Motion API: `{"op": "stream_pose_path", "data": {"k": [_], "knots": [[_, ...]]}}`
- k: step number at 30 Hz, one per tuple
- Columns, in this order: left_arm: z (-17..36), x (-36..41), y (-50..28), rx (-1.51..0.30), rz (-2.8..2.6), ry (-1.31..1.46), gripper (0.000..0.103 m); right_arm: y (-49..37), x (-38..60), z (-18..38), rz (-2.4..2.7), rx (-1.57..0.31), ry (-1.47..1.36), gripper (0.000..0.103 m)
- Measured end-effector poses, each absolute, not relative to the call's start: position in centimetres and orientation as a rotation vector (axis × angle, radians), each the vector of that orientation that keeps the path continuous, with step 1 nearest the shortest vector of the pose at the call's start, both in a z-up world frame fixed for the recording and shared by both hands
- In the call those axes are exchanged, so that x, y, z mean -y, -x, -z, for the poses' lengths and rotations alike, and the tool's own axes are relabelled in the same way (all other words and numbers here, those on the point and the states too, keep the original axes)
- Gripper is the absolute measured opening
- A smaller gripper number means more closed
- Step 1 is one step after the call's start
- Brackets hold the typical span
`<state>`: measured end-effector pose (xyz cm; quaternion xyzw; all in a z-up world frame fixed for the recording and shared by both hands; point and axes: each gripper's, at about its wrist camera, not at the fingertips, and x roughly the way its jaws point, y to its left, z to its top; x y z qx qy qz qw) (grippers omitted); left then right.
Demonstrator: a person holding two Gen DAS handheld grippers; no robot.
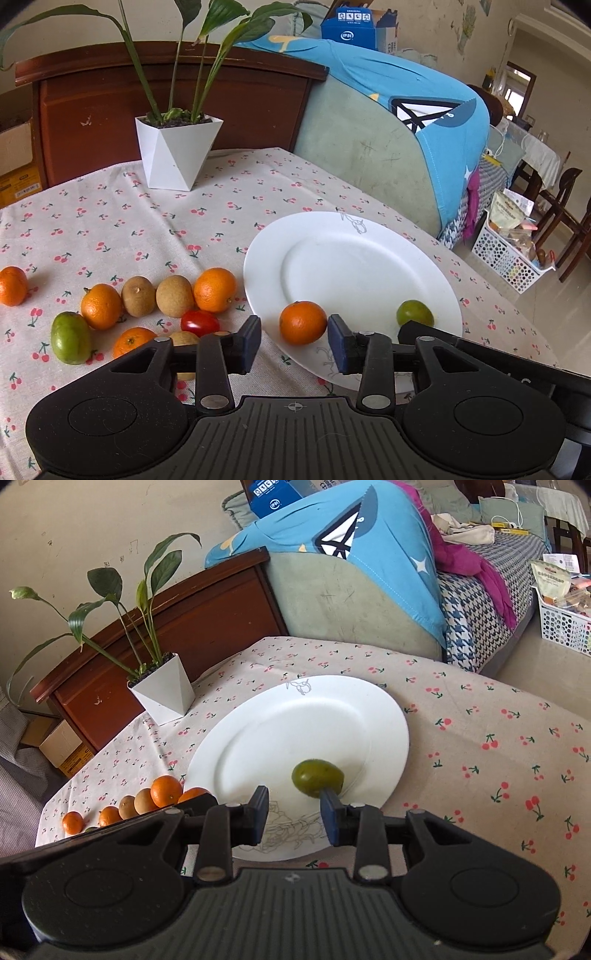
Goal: Organize fruits
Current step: 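Carry the orange with the left tool onto the plate while the right tool places the green fruit there, then move both open tools back toward the fruit row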
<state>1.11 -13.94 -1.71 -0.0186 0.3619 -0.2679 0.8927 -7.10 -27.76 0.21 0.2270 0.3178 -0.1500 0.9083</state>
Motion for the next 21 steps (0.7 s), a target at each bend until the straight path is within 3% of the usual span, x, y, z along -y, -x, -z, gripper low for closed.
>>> {"op": "stream_pose_path", "data": {"k": [1, 8, 12, 21], "knots": [[1.7, 13.8, -1.2, -0.750, 0.544, 0.043, 0.056, 7.1, 27.9, -0.2, 0.314, -0.656, -0.476, 0.033], [1.1, 12.8, -1.1, -0.733, 0.525, 0.075, 0.060, 7.0, 27.7, -0.1, 0.302, -0.666, -0.483, 0.036], [0.7, 12.1, -0.7, -0.729, 0.503, 0.069, 0.069, 7.0, 27.5, -0.2, 0.285, -0.668, -0.484, 0.038], [-0.4, 9.1, -0.1, -0.718, 0.422, 0.065, 0.072, 6.8, 26.2, -0.5, 0.227, -0.669, -0.455, 0.042]]}}
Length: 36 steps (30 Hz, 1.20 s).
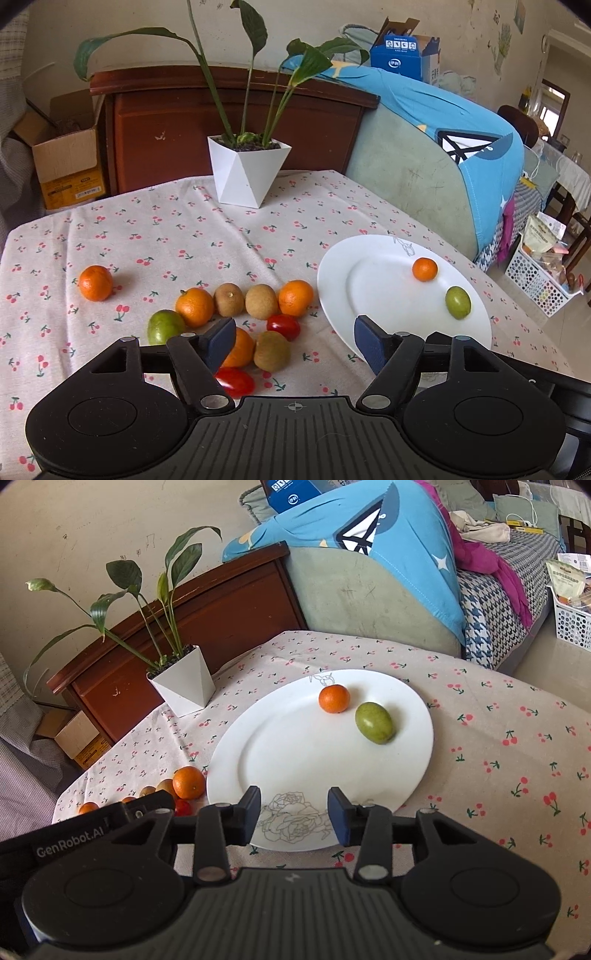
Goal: Organize fruits
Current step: 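Move both open tools back toward the fruit row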
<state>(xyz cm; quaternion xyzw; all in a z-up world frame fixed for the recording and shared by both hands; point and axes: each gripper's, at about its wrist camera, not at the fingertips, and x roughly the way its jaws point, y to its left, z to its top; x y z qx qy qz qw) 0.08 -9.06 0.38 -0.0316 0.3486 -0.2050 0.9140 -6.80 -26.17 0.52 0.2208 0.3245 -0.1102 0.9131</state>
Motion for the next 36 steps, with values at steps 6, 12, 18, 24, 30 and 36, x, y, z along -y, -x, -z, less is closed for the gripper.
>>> {"op": "stream_pose_path", "data": {"k": [6, 12, 18, 24, 30, 36], "knots": [[-0.3, 5.9, 0.0, -0.735, 0.324, 0.109, 0.073, 6.5, 24.7, -0.6, 0.176, -0.673, -0.412, 0.042], [0.1, 3.2, 0.3, -0.757, 0.237, 0.117, 0.073, 6.1, 22.8, -0.4, 0.087, -0.684, -0.380, 0.042], [0.5, 0.7, -0.2, -0.781, 0.149, 0.141, 0.073, 5.4, 20.1, -0.3, -0.021, -0.700, -0.324, 0.042], [0.8, 0.0, -0.2, -0.786, 0.150, 0.160, 0.073, 4.8, 17.8, 0.1, -0.118, -0.719, -0.288, 0.042], [0.9, -1.2, -0.5, -0.785, 0.122, 0.212, 0.073, 4.0, 15.7, 0.9, -0.181, -0.733, -0.243, 0.042], [1.1, -1.3, -0.8, -0.765, 0.134, 0.211, 0.072, 3.1, 14.2, 2.2, -0.177, -0.735, -0.175, 0.041]]}}
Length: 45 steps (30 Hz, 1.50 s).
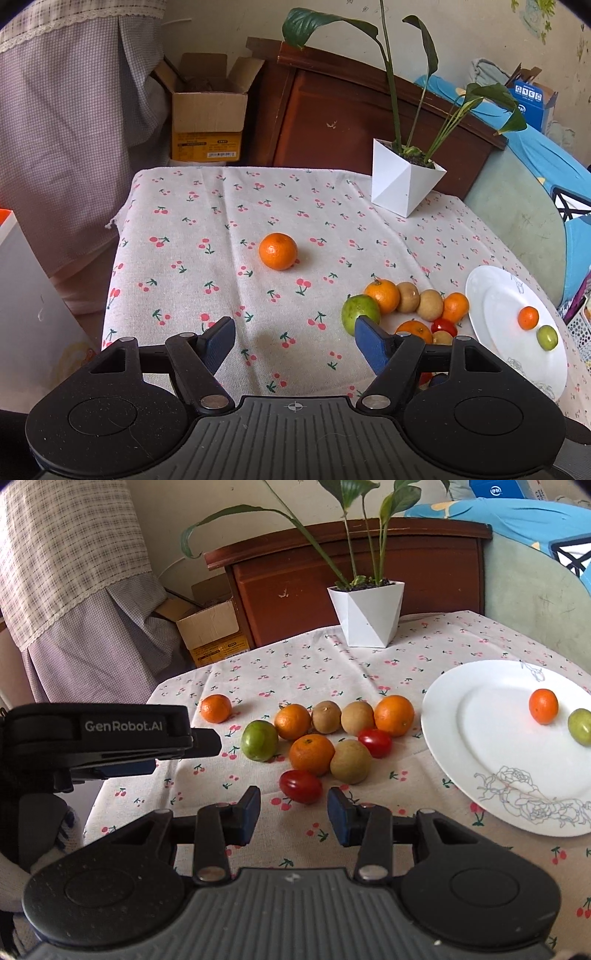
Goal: Organize fruits
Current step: 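Move both open tools back toward the fruit row, then grasp a red cherry tomato with the right tool while the left tool grasps a green fruit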
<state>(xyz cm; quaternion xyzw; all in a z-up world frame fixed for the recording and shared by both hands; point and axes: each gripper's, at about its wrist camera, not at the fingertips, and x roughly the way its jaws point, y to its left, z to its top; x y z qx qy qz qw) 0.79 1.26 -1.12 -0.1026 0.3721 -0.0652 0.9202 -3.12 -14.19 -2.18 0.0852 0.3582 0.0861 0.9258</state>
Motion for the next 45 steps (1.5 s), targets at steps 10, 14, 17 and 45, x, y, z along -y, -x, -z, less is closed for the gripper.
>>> {"op": "stream_pose_path", "data": {"k": [10, 14, 17, 45], "knots": [[1.6, -0.1, -1.4, -0.739, 0.197, 0.212, 0.070, 2.8, 13.9, 2.4, -0.135, -0.706, -0.135, 0.025], [1.9, 0.4, -1.7, -0.737, 0.219, 0.210, 0.069, 3.0, 14.4, 2.3, -0.125, -0.706, -0.152, 0.023], [2.1, 0.9, -1.9, -0.736, 0.231, 0.203, 0.069, 3.3, 14.9, 2.2, -0.104, -0.711, -0.165, 0.022], [2.9, 3.3, -1.9, -0.686, 0.285, 0.096, 0.027, 3.9, 17.4, 1.9, -0.040, -0.711, -0.247, 0.020]]}}
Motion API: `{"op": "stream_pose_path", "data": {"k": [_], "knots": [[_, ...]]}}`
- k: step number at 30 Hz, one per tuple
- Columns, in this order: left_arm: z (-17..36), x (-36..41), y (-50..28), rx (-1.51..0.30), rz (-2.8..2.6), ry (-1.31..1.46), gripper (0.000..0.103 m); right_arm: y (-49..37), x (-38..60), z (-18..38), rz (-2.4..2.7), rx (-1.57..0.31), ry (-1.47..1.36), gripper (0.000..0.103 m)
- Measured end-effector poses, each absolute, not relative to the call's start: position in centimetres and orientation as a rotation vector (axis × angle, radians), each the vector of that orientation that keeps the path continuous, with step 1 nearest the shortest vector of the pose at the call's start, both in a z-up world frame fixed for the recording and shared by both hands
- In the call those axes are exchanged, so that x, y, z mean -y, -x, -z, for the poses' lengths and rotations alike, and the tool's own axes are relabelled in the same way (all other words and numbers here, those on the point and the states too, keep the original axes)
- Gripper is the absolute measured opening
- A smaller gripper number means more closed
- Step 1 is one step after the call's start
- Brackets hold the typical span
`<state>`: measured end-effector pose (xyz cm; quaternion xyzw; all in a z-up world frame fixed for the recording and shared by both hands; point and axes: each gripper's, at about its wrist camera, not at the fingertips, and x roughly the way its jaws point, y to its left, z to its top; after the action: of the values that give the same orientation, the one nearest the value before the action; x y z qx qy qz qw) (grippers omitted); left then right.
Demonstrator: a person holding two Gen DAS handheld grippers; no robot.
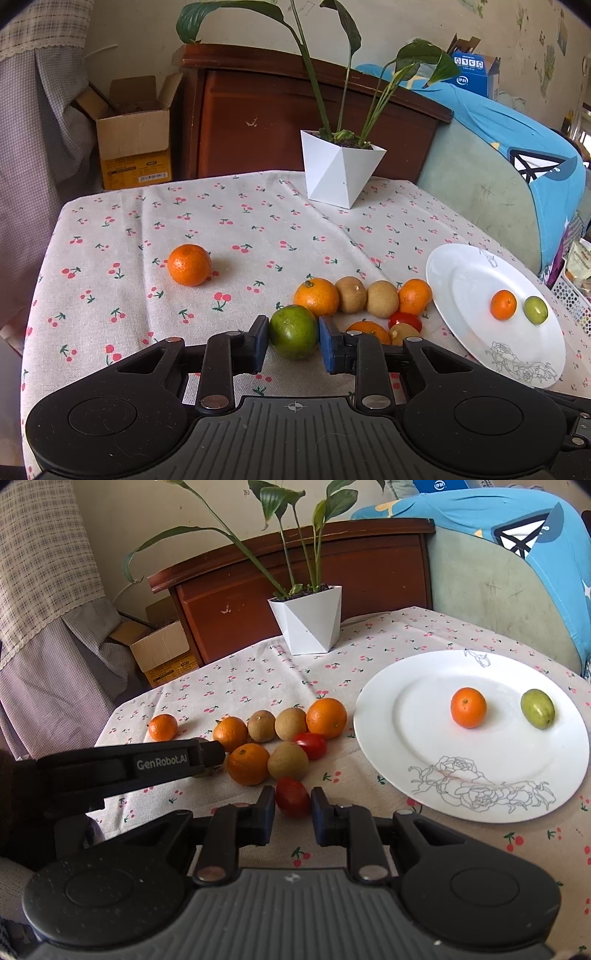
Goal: Organize fruits
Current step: 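Grasp a red cherry tomato with the right tool while the left tool grasps a green fruit, then place the tomato on the plate with the right tool while the left tool places the green fruit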
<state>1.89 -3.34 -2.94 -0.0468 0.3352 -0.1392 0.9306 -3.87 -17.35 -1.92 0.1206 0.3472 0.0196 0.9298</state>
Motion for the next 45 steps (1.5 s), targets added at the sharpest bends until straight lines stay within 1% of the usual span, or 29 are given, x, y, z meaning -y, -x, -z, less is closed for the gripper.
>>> {"op": "stream_pose_path", "data": {"k": [9, 13, 17, 20, 21, 24, 37, 45], "knots": [[2.3, 3.3, -0.4, -0.691, 0.283, 0.075, 0.026, 4.6, 17.2, 1.5, -0.058, -0.704, -0.217, 0.019], [2.4, 3.1, 0.1, -0.698, 0.273, 0.068, 0.027, 4.4, 17.6, 2.1, -0.036, -0.707, -0.237, 0.025], [2.5, 2.8, 0.3, -0.705, 0.268, 0.067, 0.027, 4.0, 17.6, 2.2, -0.033, -0.704, -0.237, 0.025], [2.5, 2.8, 0.3, -0.706, 0.270, 0.069, 0.027, 3.8, 17.1, 2.3, -0.034, -0.704, -0.208, 0.025], [2.4, 2.9, 0.3, -0.706, 0.273, 0.070, 0.027, 3.8, 16.9, 2.3, -0.033, -0.705, -0.195, 0.021], [2.3, 3.2, 0.4, -0.700, 0.287, 0.067, 0.027, 4.0, 17.0, 2.2, -0.038, -0.706, -0.196, 0.019], [1.0, 4.8, 1.1, -0.699, 0.339, 0.119, 0.027, 5.8, 20.6, -0.1, 0.037, -0.638, -0.274, 0.019], [-0.1, 7.9, 1.4, -0.690, 0.395, 0.098, 0.027, 6.7, 24.6, -0.9, 0.151, -0.586, -0.354, 0.019]]}}
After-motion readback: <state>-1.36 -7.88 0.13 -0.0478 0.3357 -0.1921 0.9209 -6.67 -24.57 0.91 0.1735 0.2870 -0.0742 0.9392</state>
